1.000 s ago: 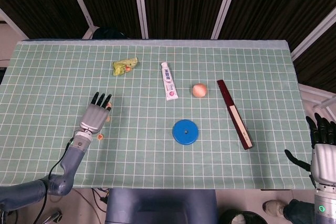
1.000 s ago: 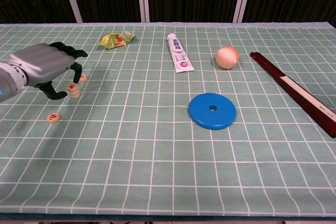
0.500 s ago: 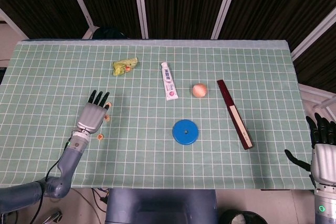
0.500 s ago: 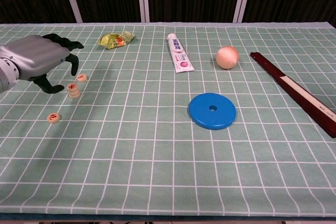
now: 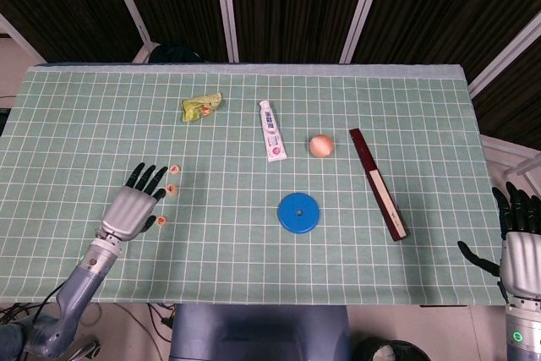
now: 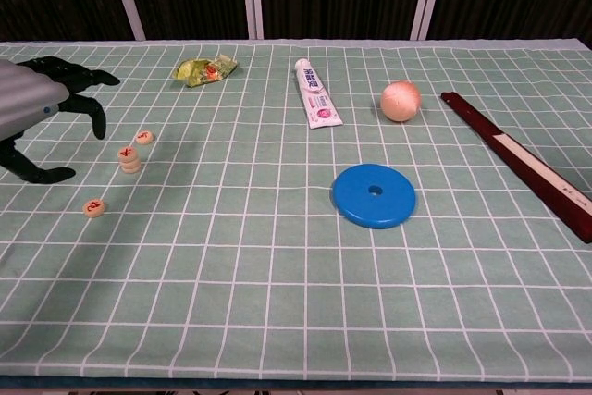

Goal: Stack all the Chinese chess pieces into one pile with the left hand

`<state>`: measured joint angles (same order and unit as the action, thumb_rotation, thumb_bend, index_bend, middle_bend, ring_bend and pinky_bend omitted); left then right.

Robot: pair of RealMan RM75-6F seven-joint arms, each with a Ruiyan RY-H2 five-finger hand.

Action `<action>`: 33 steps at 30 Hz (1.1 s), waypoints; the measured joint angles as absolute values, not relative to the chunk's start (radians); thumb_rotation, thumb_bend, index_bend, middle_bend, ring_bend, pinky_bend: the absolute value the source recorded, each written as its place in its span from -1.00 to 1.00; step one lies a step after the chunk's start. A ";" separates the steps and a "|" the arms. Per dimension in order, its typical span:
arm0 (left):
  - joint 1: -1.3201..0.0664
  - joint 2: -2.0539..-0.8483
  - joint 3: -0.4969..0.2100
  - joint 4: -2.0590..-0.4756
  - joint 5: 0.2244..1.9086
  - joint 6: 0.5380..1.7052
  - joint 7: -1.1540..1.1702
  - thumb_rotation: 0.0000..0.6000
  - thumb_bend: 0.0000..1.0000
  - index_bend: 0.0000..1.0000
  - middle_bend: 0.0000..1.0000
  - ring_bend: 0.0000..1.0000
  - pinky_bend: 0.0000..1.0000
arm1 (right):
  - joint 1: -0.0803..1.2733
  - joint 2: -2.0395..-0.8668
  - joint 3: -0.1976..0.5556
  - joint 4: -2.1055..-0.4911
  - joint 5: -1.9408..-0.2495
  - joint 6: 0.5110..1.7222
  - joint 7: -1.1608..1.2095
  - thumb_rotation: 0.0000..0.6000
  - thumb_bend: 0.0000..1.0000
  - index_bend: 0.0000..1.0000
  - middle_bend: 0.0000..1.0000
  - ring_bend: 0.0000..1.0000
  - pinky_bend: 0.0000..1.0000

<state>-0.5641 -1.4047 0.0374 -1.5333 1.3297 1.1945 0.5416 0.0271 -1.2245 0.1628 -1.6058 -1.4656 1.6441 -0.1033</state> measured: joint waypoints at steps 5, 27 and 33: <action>-0.550 -1.427 0.040 -1.460 1.356 1.192 0.456 1.00 -0.49 -0.25 -1.00 -1.00 -1.00 | 0.027 -1.225 0.163 -1.606 -1.466 1.645 -0.104 1.00 -0.53 -0.81 -0.97 -1.00 -1.00; -0.766 -1.478 -0.184 -1.316 0.986 0.889 0.631 1.00 -0.52 -0.25 -1.00 -1.00 -1.00 | 0.022 -1.232 0.169 -1.607 -1.460 1.659 -0.114 1.00 -0.53 -0.81 -0.97 -1.00 -1.00; -0.799 -1.515 -0.190 -1.218 0.955 0.838 0.618 1.00 -0.54 -0.25 -1.00 -1.00 -1.00 | 0.020 -1.236 0.176 -1.607 -1.452 1.664 -0.119 1.00 -0.53 -0.81 -0.97 -1.00 -1.00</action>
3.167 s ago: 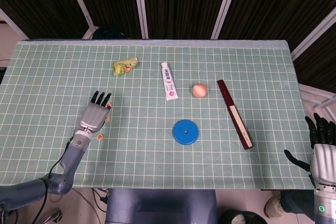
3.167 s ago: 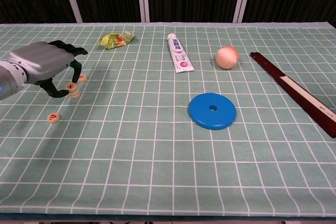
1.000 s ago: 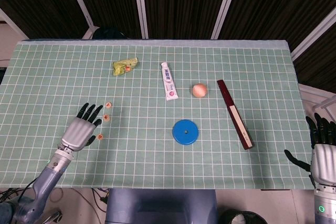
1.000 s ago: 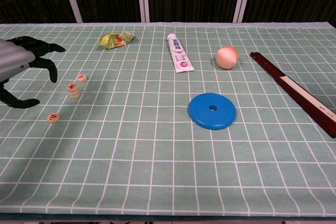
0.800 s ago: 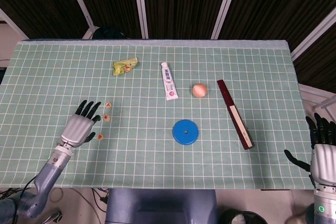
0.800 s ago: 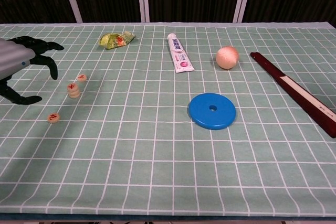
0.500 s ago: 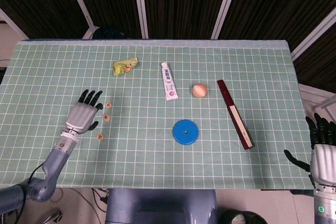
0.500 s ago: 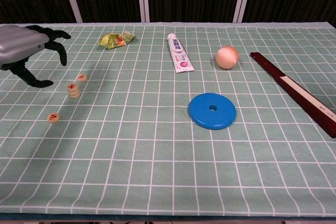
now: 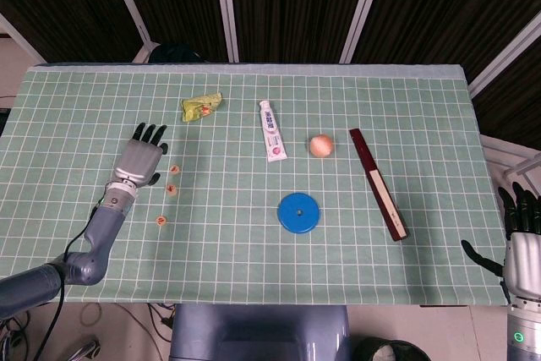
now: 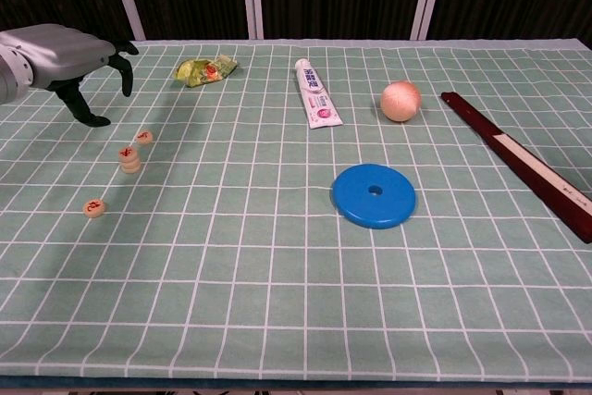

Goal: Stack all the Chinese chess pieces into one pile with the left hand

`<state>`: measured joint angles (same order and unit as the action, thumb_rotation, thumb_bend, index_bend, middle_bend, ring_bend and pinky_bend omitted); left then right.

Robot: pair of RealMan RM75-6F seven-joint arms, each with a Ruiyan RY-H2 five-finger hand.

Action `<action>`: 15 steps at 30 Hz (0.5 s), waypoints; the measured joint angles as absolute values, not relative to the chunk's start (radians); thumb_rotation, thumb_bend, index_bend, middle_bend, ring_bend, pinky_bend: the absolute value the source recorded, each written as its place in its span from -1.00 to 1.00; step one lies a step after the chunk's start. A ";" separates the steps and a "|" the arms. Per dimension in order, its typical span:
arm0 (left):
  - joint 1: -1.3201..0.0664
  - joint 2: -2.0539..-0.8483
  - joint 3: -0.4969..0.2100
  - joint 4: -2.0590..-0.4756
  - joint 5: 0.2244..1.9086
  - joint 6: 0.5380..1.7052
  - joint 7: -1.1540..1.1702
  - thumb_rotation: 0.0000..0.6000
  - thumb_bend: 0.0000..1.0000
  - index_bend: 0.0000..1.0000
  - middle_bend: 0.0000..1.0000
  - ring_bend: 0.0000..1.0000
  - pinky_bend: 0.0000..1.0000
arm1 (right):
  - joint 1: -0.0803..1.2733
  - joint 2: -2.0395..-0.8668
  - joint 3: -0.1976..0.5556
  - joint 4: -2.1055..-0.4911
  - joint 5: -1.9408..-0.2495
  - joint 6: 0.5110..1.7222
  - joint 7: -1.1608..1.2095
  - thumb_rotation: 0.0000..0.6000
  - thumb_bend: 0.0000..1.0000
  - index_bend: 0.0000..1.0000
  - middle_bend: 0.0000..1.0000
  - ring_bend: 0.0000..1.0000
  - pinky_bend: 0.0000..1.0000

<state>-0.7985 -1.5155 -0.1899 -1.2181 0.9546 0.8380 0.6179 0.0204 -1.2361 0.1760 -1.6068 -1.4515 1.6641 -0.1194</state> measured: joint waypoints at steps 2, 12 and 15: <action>-0.807 -1.529 -0.188 -1.190 0.953 0.825 0.608 1.00 -0.55 -0.24 -1.00 -1.00 -1.00 | 0.020 -1.238 0.178 -1.606 -1.450 1.666 -0.122 1.00 -0.54 -0.81 -0.97 -1.00 -1.00; -0.841 -1.621 -0.173 -1.029 0.964 0.776 0.556 1.00 -0.55 -0.21 -1.00 -1.00 -1.00 | 0.019 -1.243 0.184 -1.606 -1.439 1.668 -0.126 1.00 -0.53 -0.81 -0.97 -1.00 -1.00; -0.851 -1.653 -0.167 -0.984 0.976 0.764 0.538 1.00 -0.54 -0.20 -1.00 -1.00 -1.00 | 0.019 -1.244 0.186 -1.606 -1.437 1.668 -0.126 1.00 -0.54 -0.81 -0.97 -1.00 -1.00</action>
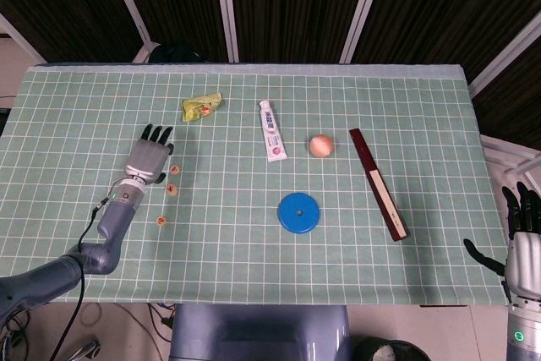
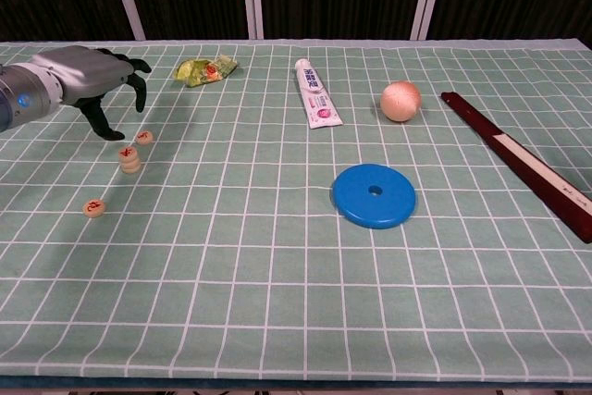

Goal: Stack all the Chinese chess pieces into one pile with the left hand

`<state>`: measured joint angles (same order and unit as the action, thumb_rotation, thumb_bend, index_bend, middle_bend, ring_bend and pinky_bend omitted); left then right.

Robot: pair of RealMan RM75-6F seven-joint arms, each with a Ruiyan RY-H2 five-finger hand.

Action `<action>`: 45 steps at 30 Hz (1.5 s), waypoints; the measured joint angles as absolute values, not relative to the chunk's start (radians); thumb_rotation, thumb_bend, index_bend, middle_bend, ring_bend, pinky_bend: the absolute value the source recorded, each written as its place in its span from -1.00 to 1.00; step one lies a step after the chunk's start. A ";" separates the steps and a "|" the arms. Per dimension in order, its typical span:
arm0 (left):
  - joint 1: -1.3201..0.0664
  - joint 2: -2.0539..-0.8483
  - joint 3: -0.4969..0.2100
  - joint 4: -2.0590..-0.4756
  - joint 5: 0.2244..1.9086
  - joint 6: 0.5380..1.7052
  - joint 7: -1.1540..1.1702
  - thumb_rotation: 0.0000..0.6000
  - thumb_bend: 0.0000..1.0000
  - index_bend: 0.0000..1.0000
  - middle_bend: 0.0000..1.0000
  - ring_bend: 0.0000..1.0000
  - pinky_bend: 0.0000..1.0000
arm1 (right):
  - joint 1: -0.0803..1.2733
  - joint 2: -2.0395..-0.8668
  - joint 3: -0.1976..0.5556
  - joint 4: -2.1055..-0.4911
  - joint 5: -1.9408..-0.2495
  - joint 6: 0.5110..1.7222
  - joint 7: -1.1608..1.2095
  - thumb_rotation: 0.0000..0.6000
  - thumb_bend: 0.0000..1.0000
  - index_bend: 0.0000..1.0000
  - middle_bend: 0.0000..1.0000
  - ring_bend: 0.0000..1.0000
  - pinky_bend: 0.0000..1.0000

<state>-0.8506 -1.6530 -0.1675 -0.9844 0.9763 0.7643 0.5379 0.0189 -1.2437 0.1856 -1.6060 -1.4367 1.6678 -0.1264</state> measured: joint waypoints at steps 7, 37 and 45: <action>-0.865 -1.701 -0.158 -0.921 1.006 0.755 0.513 1.00 -0.50 -0.15 -1.00 -1.00 -1.00 | 0.018 -1.245 0.187 -1.606 -1.437 1.670 -0.126 1.00 -0.53 -0.81 -0.97 -1.00 -1.00; -0.876 -1.766 -0.146 -0.853 1.037 0.761 0.560 1.00 -0.38 0.02 -1.00 -1.00 -1.00 | 0.018 -1.244 0.191 -1.611 -1.427 1.663 -0.122 1.00 -0.53 -0.81 -0.97 -1.00 -1.00; -0.871 -1.761 -0.151 -0.857 1.028 0.772 0.583 1.00 -0.37 0.04 -1.00 -1.00 -1.00 | 0.018 -1.244 0.192 -1.611 -1.425 1.663 -0.120 1.00 -0.54 -0.81 -0.97 -1.00 -1.00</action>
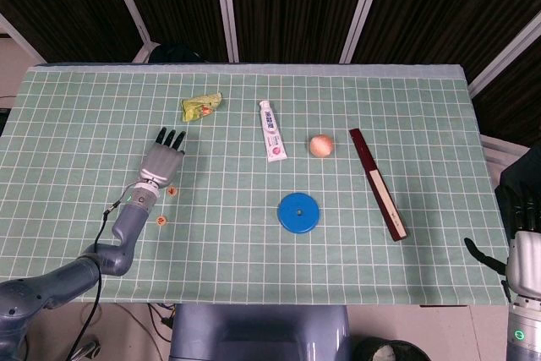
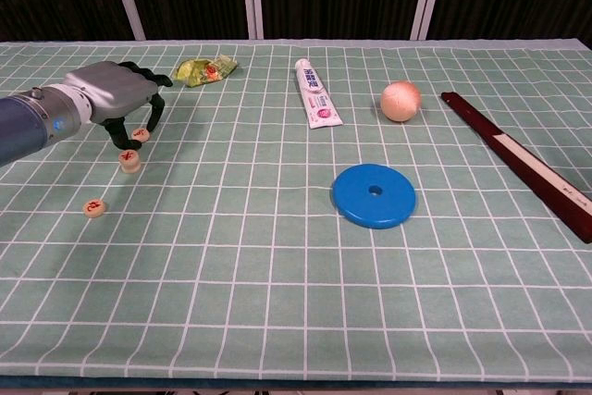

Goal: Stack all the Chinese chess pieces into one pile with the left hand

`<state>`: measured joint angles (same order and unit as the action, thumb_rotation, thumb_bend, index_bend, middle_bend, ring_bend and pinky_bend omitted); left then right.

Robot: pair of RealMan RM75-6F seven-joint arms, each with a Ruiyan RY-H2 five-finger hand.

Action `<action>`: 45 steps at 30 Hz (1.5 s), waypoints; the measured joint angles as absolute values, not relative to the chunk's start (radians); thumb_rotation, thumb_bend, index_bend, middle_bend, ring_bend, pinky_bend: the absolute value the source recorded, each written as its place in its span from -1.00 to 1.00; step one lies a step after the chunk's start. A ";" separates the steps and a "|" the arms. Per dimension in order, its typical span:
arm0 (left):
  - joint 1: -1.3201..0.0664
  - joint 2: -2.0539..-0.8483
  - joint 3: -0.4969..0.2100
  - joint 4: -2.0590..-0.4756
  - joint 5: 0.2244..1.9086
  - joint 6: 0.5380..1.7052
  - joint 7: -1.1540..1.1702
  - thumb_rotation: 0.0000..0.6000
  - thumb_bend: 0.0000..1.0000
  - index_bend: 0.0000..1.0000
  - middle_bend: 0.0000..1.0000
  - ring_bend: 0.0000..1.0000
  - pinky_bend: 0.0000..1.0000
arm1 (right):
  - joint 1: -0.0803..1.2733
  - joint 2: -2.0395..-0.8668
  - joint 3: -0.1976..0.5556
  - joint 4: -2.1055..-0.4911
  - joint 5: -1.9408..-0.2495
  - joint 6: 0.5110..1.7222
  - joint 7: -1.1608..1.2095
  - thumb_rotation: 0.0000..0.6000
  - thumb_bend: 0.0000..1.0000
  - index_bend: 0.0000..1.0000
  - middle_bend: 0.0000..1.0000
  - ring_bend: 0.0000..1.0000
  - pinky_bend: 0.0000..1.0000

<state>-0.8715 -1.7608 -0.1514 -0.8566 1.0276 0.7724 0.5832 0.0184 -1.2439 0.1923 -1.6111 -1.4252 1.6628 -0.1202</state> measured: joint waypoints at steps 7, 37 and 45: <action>-0.864 -1.725 -0.164 -0.908 1.026 0.799 0.583 1.00 -0.37 0.04 -1.00 -1.00 -1.00 | 0.019 -1.244 0.192 -1.611 -1.425 1.661 -0.120 1.00 -0.53 -0.81 -0.97 -1.00 -1.00; -0.738 -1.344 -0.043 -1.564 1.073 0.972 0.736 1.00 -0.37 0.02 -1.00 -1.00 -1.00 | 0.019 -1.239 0.192 -1.613 -1.423 1.658 -0.112 1.00 -0.53 -0.81 -0.97 -1.00 -1.00; -0.756 -1.407 -0.049 -1.504 1.062 0.966 0.749 1.00 -0.37 0.01 -1.00 -1.00 -1.00 | 0.019 -1.238 0.193 -1.613 -1.420 1.656 -0.110 1.00 -0.54 -0.81 -0.97 -1.00 -1.00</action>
